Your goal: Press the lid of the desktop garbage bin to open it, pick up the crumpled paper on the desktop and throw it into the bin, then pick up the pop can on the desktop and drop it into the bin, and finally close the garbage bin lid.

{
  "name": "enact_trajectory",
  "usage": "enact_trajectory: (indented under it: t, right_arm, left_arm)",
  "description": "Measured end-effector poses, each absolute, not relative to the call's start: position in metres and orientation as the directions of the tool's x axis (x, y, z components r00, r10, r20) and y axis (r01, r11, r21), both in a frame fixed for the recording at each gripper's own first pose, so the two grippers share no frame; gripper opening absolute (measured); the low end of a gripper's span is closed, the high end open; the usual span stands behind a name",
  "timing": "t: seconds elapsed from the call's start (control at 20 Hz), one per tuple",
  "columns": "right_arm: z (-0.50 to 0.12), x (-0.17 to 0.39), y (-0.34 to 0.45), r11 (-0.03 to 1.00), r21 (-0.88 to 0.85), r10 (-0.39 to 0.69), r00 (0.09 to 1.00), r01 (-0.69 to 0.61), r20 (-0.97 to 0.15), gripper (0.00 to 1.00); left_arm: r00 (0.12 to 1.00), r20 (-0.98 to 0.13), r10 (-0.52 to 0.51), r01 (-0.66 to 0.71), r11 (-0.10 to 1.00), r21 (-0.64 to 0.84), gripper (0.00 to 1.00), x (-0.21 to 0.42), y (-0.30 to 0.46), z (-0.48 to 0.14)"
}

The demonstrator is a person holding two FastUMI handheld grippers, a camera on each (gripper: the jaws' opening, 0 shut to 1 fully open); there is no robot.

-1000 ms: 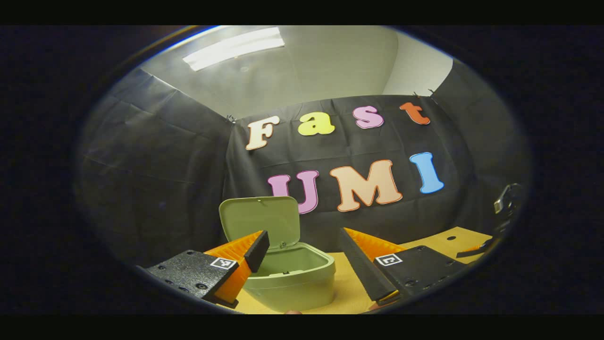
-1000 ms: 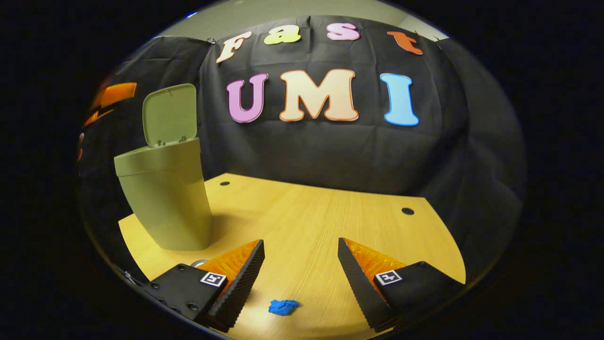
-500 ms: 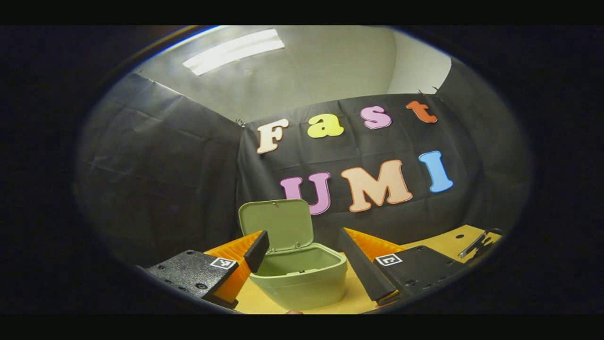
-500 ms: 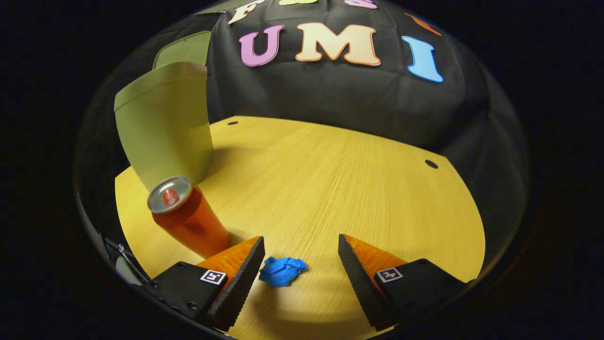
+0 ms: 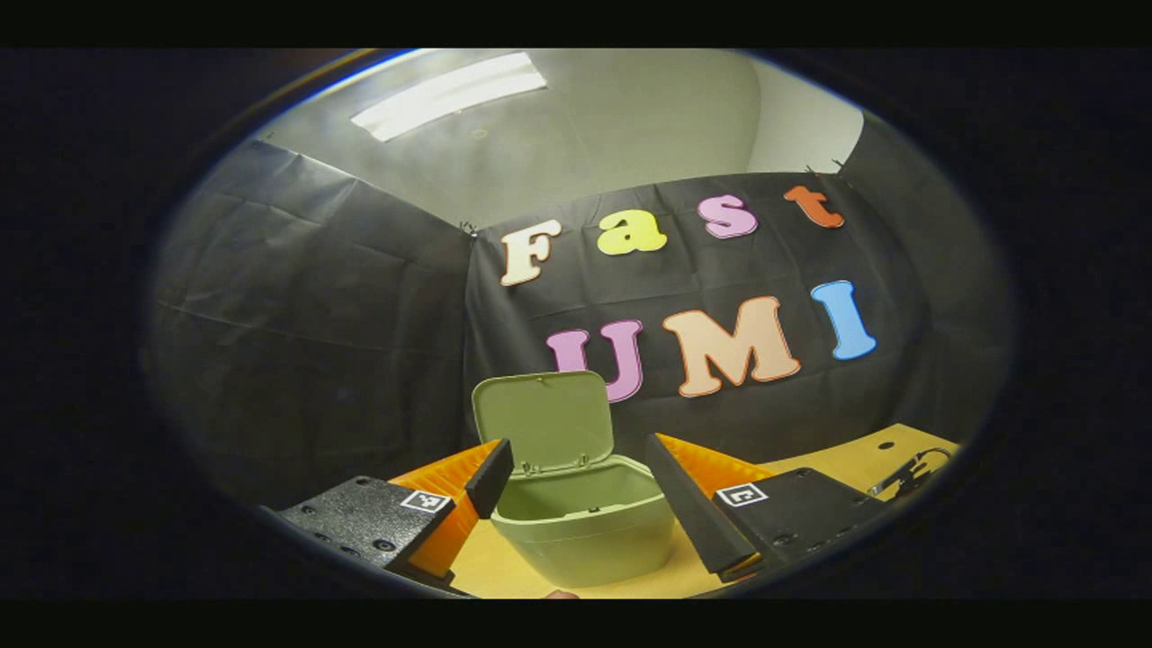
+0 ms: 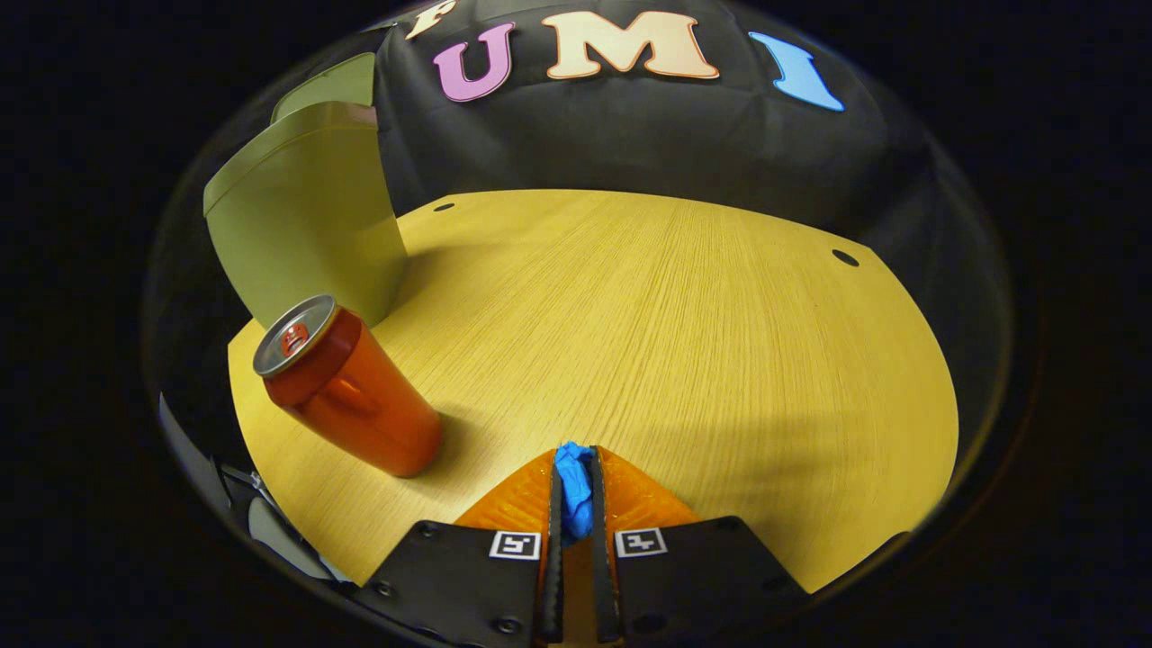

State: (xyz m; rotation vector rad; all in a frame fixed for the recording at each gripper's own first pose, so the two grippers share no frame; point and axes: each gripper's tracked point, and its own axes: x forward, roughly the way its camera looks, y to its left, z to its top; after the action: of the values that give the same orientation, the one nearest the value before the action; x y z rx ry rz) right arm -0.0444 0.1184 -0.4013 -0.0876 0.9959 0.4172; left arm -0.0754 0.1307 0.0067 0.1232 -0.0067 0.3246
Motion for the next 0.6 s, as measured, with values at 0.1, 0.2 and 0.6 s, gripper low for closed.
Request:
enact_trajectory:
  t: [0.1, 0.2, 0.6]
  right_arm:
    - [-0.384, -0.032, 0.12, 0.921, 0.121, 0.31, 0.508, -0.371, -0.804, 0.16]
    - [-0.355, -0.013, 0.125, 0.92, 0.116, 0.326, 0.565, -0.375, -0.758, 0.16]
    - [-0.257, 0.045, 0.166, 0.902, 0.11, 0.4, 0.715, -0.416, -0.574, 0.15]
  left_arm:
    - [0.95, 0.025, 0.312, -0.313, 0.943, 0.117, 0.91, -0.074, 0.13, 0.005]
    - [0.95, 0.027, 0.311, -0.312, 0.943, 0.113, 0.91, -0.071, 0.132, 0.004]
    - [0.944, -0.001, 0.331, -0.329, 0.939, 0.098, 0.91, -0.078, 0.151, -0.012]
